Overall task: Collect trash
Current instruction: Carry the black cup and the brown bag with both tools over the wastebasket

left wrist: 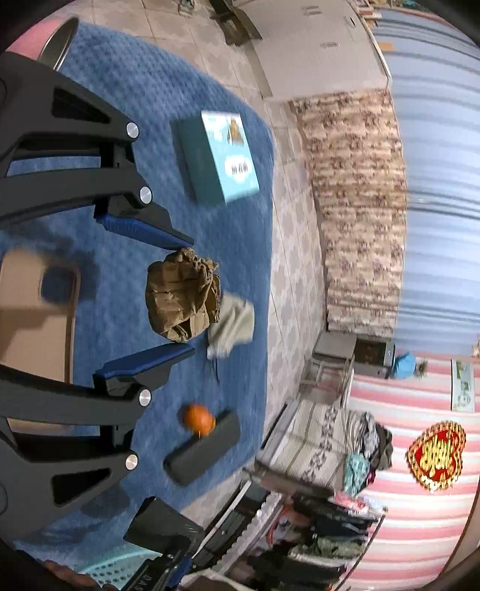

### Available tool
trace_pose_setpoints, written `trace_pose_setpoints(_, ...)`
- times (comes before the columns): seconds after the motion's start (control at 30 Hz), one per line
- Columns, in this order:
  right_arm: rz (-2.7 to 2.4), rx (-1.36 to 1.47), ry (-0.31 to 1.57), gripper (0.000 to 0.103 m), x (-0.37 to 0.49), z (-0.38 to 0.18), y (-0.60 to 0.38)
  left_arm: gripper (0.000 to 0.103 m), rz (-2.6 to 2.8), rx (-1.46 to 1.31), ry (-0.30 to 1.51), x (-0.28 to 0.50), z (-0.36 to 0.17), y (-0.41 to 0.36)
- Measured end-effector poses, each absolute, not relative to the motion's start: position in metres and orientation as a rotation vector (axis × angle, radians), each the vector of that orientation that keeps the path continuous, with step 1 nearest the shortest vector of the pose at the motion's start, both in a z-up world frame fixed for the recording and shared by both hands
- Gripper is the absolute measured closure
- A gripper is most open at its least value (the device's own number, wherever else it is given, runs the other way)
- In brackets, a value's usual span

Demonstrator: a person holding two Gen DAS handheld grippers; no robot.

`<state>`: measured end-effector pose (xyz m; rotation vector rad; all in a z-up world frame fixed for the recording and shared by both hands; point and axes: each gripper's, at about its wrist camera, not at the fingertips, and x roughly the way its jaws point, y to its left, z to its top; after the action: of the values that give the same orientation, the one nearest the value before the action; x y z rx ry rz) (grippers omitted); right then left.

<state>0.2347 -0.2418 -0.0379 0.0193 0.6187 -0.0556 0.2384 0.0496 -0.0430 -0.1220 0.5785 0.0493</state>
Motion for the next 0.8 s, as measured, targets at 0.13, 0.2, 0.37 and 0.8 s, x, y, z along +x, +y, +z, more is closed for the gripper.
trace_pose_setpoints(0.13, -0.144, 0.055, 0.599, 0.050, 0.215, -0.033, -0.297, 0.052, -0.041, -0.106, 0.584, 0.240, -0.040, 0.006)
trace_pose_setpoints(0.2, -0.194, 0.073, 0.587, 0.050, 0.207, -0.031, -0.325, 0.052, -0.079, -0.094, 0.582, 0.241, -0.039, -0.014)
trace_pose_setpoints(0.37, -0.320, 0.131, 0.569, 0.050, 0.188, -0.028, -0.400, 0.052, -0.185, -0.060, 0.586, 0.245, -0.036, -0.072)
trace_pose_setpoints(0.8, -0.465, 0.232, 0.628, 0.050, 0.165, -0.062, -0.522, 0.052, -0.384, 0.052, 0.557, 0.240, -0.045, -0.209)
